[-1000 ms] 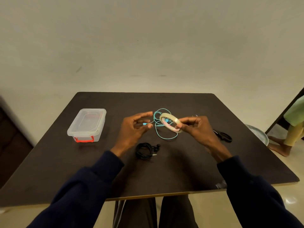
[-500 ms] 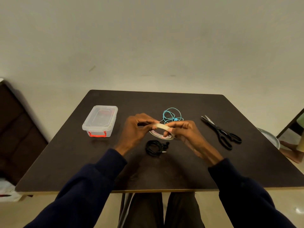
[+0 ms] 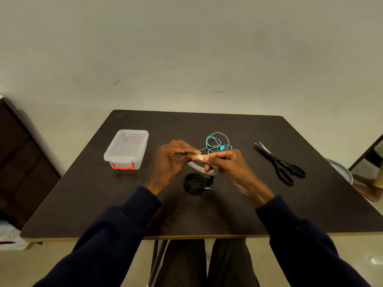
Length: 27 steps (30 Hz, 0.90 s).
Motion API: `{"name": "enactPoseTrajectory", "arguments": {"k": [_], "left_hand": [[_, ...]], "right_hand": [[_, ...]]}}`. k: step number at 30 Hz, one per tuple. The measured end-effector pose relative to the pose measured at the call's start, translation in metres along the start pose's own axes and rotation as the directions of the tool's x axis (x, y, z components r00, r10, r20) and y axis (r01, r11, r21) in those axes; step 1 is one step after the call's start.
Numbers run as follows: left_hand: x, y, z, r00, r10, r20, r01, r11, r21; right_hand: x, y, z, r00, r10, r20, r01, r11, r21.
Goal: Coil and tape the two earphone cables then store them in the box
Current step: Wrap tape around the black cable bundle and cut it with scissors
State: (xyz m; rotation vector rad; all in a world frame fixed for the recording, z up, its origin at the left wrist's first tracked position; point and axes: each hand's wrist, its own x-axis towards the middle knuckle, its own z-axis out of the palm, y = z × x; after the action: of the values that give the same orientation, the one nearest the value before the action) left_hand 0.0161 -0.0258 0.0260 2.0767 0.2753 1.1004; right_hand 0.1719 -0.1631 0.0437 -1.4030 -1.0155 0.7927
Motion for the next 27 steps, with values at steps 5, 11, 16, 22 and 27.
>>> {"name": "enactPoseTrajectory", "arguments": {"k": [5,11,16,22,27], "left_hand": [[-0.001,0.003,0.001,0.999,-0.043,-0.012,0.042,0.996,-0.078],[-0.006,0.006,0.006,0.985,-0.162,-0.056,0.142,0.955,-0.260],[-0.008,0.004,0.011,0.968,-0.237,-0.082,0.193,0.914,-0.357],[-0.011,0.004,0.013,0.917,-0.392,-0.076,0.298,0.798,-0.524],[-0.013,0.003,0.011,0.845,-0.535,-0.006,0.405,0.647,-0.645]], "right_hand": [[-0.004,0.000,-0.004,0.999,0.012,0.046,-0.017,0.995,0.102],[-0.008,0.009,-0.006,0.997,0.043,0.067,-0.058,0.967,0.248],[-0.008,0.011,-0.005,0.997,0.045,0.067,-0.063,0.952,0.301],[-0.013,0.010,-0.002,0.997,0.003,0.072,-0.030,0.926,0.376],[-0.017,0.007,-0.002,0.998,-0.008,0.065,-0.017,0.924,0.382]]}}
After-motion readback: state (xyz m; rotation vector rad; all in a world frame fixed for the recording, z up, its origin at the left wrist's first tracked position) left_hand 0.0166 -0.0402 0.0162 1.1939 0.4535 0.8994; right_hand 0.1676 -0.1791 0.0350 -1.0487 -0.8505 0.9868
